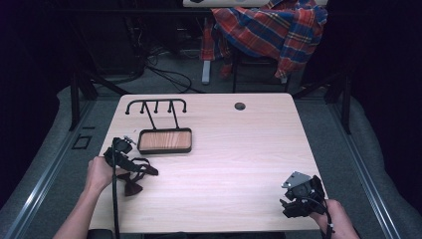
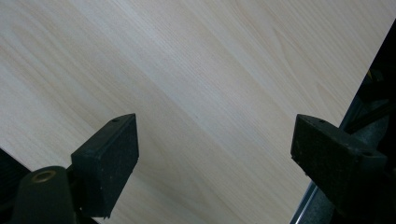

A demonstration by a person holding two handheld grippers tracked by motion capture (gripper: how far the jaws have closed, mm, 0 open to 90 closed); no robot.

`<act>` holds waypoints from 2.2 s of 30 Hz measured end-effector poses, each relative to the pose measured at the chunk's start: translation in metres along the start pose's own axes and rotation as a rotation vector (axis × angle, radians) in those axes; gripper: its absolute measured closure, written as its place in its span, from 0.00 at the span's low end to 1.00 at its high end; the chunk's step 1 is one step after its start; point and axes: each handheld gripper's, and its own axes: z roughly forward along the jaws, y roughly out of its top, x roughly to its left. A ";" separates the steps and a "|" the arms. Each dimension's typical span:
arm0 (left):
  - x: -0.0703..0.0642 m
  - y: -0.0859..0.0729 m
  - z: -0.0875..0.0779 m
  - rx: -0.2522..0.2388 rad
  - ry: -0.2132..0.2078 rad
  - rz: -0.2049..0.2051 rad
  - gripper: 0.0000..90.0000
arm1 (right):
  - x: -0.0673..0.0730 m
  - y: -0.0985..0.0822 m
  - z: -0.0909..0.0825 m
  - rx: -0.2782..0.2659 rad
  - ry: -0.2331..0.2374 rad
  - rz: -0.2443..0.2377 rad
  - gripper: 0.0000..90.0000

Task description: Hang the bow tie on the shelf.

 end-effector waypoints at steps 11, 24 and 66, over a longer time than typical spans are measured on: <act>-0.002 0.000 0.003 0.041 0.001 0.029 0.50 | 0.000 0.000 0.000 -0.001 0.001 -0.001 0.16; -0.001 -0.005 0.002 0.044 0.015 0.025 0.79 | 0.000 0.000 0.000 -0.006 0.005 -0.001 0.17; 0.001 -0.026 -0.047 -0.152 0.118 -0.036 0.95 | 0.000 0.000 0.000 0.001 0.007 0.000 0.16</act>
